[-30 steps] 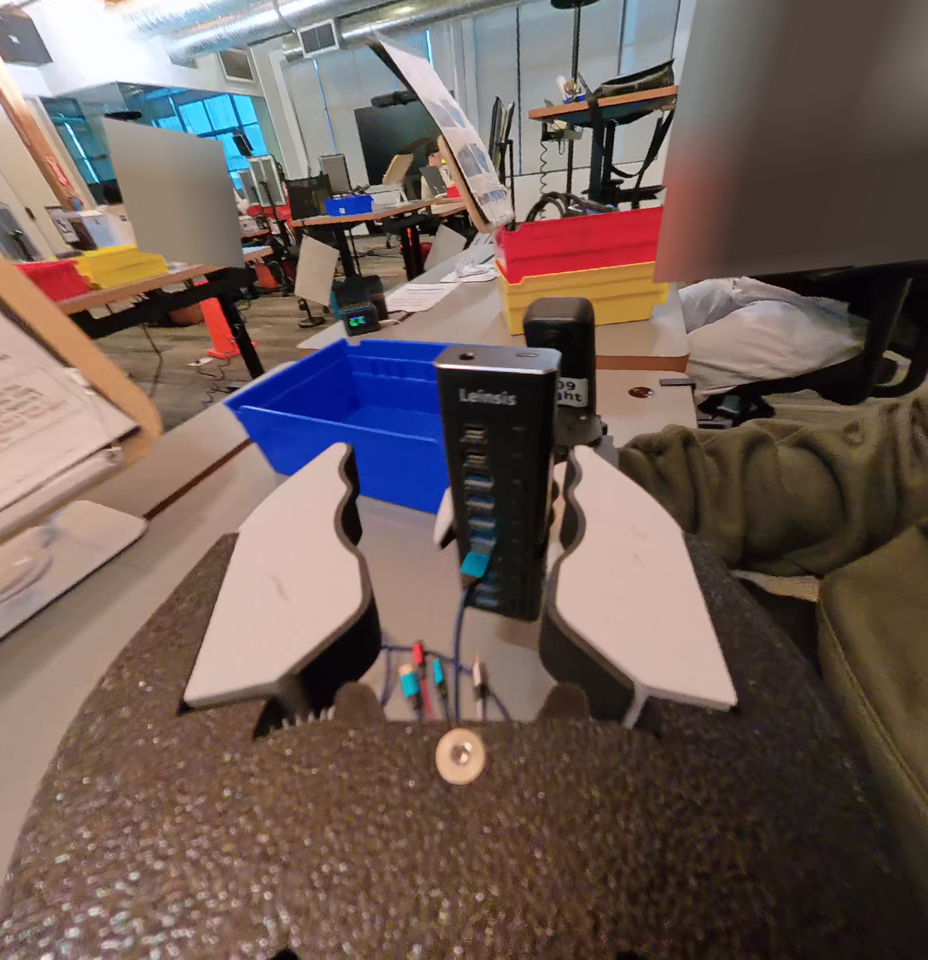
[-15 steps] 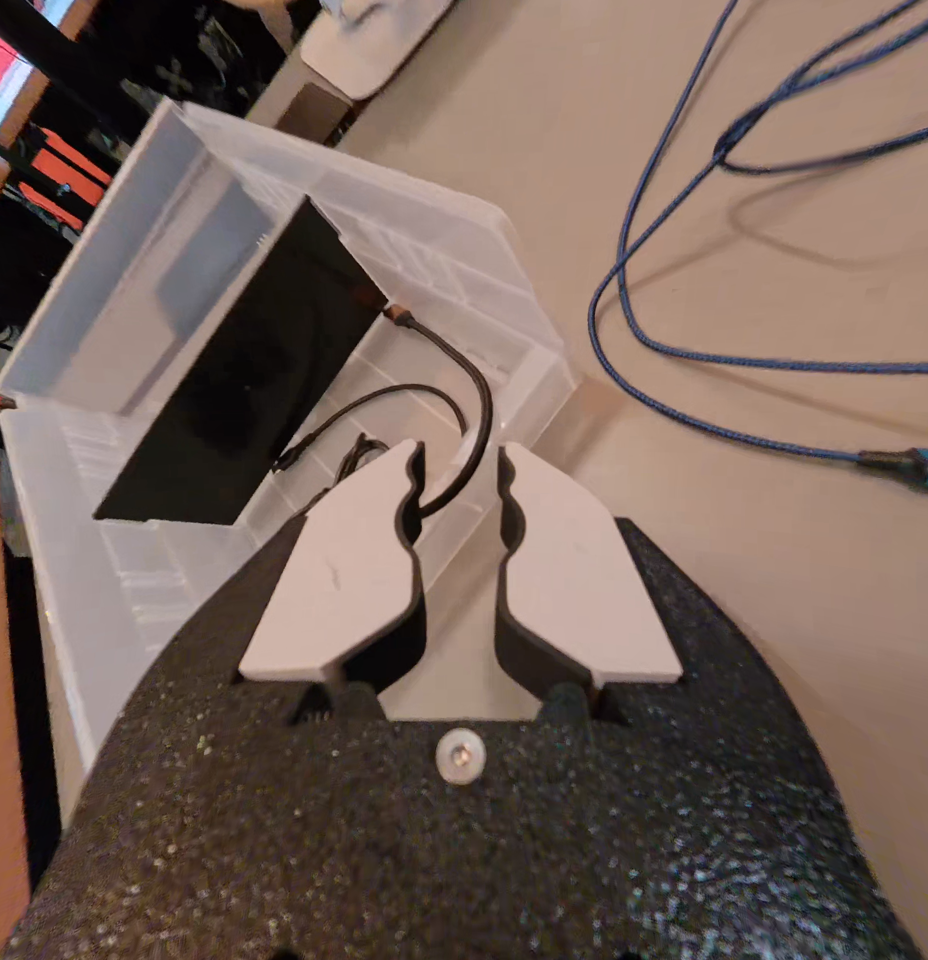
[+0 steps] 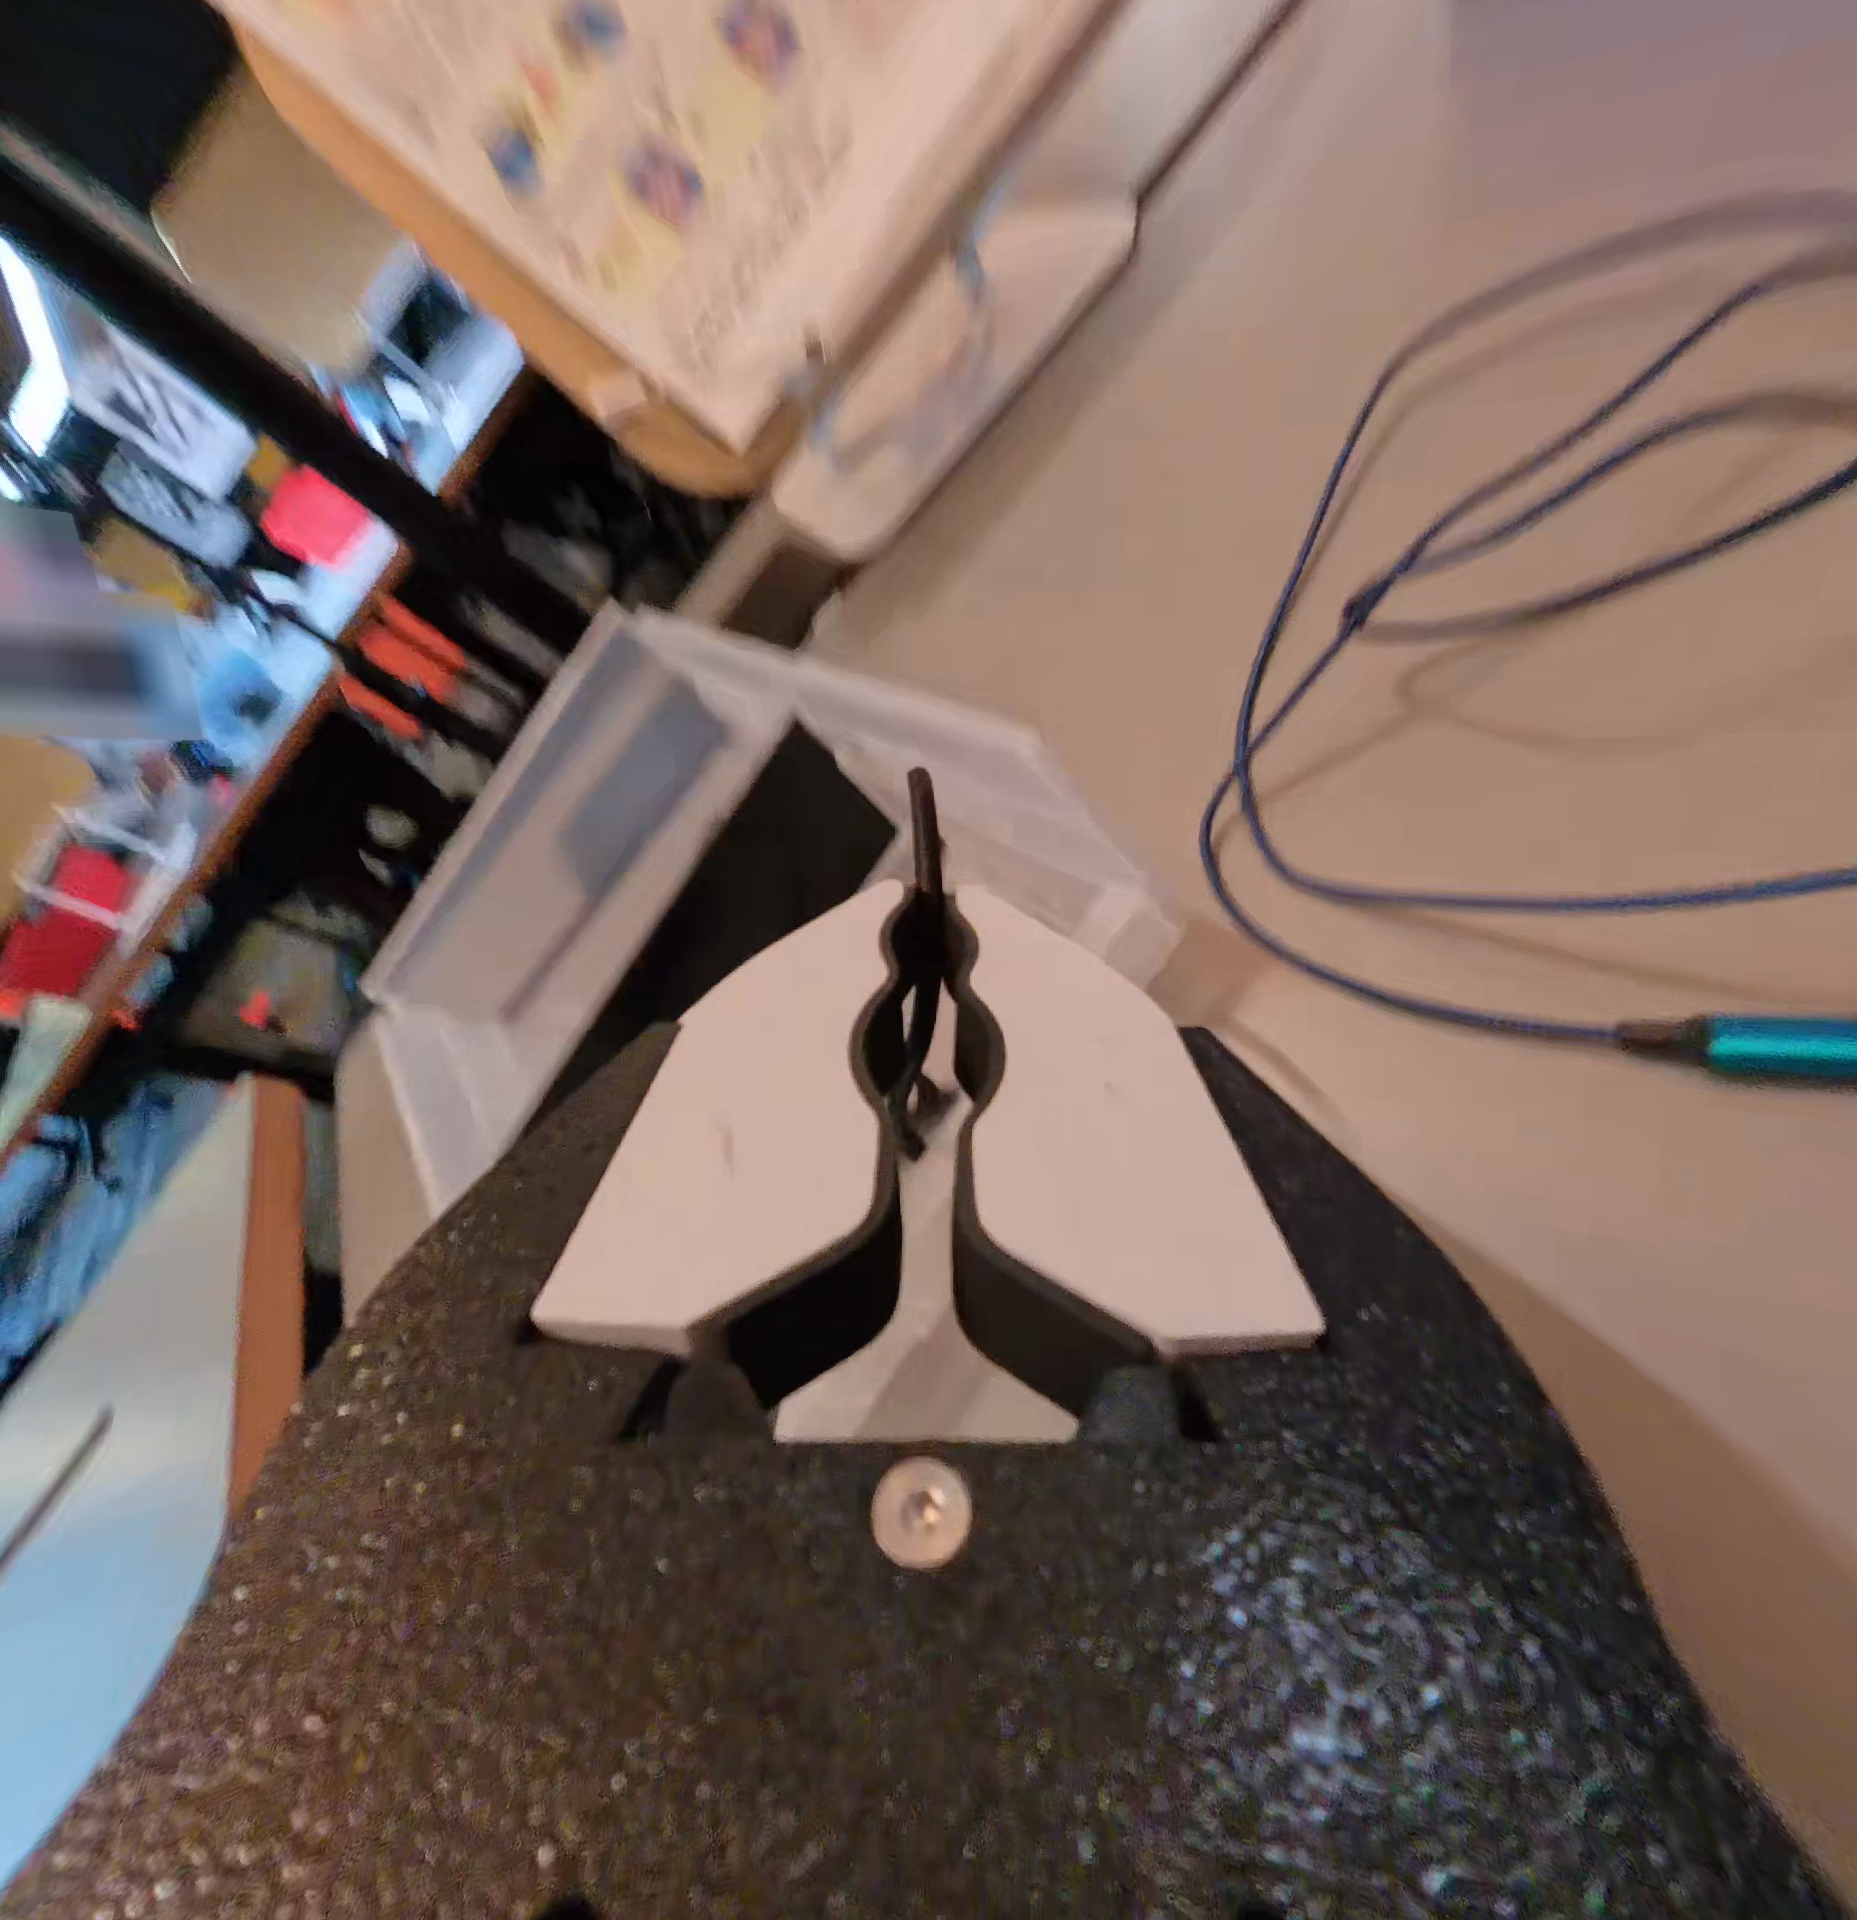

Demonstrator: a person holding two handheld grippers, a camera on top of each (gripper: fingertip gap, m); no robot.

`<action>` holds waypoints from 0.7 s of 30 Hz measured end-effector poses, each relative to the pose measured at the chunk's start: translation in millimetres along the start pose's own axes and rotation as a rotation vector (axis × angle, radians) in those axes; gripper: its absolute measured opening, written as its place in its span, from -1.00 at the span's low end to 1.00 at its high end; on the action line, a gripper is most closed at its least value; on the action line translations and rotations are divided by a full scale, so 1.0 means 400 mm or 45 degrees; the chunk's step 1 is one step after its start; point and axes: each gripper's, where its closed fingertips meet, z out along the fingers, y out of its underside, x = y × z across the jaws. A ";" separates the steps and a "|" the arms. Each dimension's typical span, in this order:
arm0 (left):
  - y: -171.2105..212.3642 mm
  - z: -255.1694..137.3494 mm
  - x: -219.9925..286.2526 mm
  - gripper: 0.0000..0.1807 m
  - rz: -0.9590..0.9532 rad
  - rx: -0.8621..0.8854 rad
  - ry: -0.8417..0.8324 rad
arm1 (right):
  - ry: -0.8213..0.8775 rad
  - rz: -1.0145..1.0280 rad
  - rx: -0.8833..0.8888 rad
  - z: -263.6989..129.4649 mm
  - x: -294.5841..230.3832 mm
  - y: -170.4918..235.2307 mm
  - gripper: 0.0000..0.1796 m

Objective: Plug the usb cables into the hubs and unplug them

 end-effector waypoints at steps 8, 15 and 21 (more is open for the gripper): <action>-0.343 -0.160 0.200 -0.98 0.444 0.670 0.253 | 0.115 0.034 0.210 -0.081 0.034 -0.047 -0.33; -0.281 -0.071 0.508 -0.98 0.550 0.623 0.994 | 0.232 0.004 0.251 -0.189 0.056 -0.060 -0.33; -0.119 -0.010 0.527 -0.97 0.445 0.215 1.203 | 0.188 0.017 0.289 -0.201 0.050 -0.067 -0.33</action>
